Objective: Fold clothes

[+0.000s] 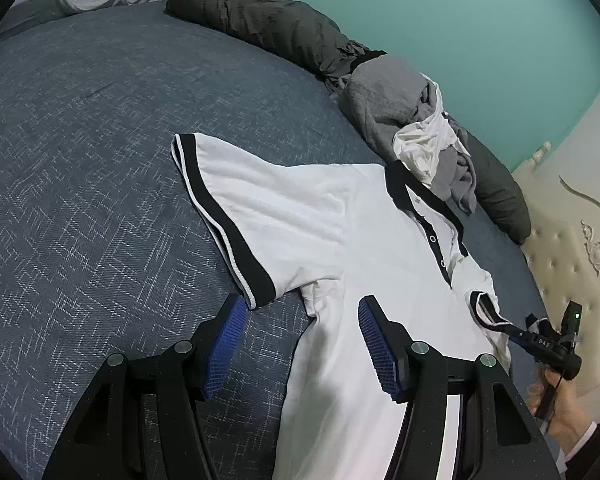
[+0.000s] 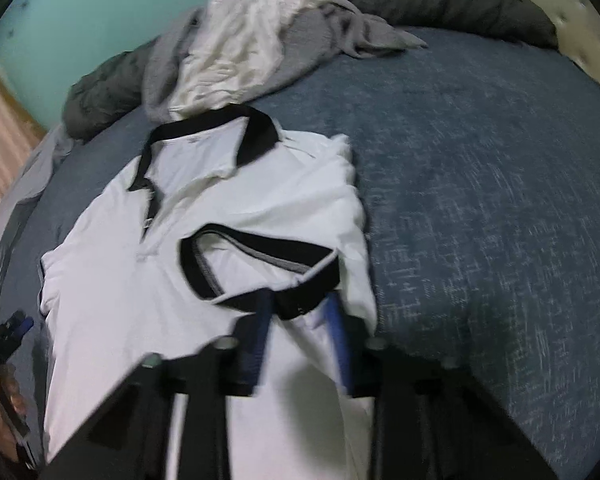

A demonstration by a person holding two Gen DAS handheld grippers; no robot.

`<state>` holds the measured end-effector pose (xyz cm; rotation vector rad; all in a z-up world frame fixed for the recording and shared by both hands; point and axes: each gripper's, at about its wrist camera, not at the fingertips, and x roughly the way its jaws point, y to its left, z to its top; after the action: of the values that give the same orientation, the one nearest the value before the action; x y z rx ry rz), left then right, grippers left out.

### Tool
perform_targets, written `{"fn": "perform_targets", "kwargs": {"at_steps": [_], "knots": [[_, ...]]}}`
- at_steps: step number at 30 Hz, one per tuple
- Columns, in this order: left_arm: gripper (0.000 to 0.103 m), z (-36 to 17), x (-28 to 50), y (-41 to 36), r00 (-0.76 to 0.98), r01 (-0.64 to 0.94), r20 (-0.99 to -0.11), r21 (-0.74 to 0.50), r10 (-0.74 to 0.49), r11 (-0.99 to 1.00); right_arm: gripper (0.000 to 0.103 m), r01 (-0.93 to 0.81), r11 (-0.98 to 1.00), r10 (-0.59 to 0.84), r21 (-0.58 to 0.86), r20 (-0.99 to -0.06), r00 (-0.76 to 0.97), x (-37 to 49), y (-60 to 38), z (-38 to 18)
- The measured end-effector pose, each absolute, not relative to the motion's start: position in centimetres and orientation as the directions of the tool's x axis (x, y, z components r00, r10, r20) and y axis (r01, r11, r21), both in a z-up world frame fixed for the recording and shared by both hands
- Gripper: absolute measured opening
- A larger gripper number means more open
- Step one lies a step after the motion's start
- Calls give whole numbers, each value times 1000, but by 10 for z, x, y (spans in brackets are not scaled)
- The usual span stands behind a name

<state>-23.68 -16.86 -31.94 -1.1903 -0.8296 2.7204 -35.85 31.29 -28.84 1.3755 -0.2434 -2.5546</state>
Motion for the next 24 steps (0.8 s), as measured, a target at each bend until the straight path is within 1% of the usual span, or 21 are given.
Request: {"fn": "perform_targets", "kwargs": {"at_steps": [3, 8, 9, 10, 12, 14, 15, 16, 18, 20, 24], "knots": [[63, -319, -237, -168, -701, 158, -666, -495, 256, -854, 10, 188, -951, -309, 247, -795, -521, -348, 305, -286], [63, -318, -237, -165, -700, 148, -664, -494, 262, -857, 10, 319, -931, -312, 179, -843, -438, -329, 277, -296], [63, -318, -237, -165, -700, 147, -664, -493, 262, -857, 10, 335, -925, -313, 177, -855, -413, -325, 273, -299], [63, -317, -237, -165, -700, 147, -664, -493, 262, -858, 13, 338, -924, -311, 180, -866, -390, -323, 269, -302], [63, -317, -236, -164, -700, 148, -665, -493, 262, -858, 13, 327, -925, -313, 191, -873, -374, -320, 269, -302], [63, -317, -236, -165, -701, 149, -664, -494, 261, -856, 25, 313, -926, -328, 211, -862, -387, -317, 273, -296], [63, -317, -236, -165, -702, 150, -663, -495, 260, -856, 37, 306, -926, -336, 222, -854, -397, -315, 276, -292], [63, -316, -236, -166, -702, 151, -663, -496, 260, -855, 42, 296, -925, -349, 238, -842, -412, -314, 280, -287], [63, -316, -237, -166, -703, 153, -662, -497, 259, -854, 45, 261, -925, -369, 274, -810, -455, -314, 289, -276], [63, -316, -236, -166, -704, 154, -661, -499, 260, -853, 45, 220, -928, -373, 301, -777, -507, -316, 299, -267], [63, -316, -235, -167, -704, 152, -662, -496, 259, -855, 45, 131, -944, -325, 304, -773, -544, -335, 304, -268]]}}
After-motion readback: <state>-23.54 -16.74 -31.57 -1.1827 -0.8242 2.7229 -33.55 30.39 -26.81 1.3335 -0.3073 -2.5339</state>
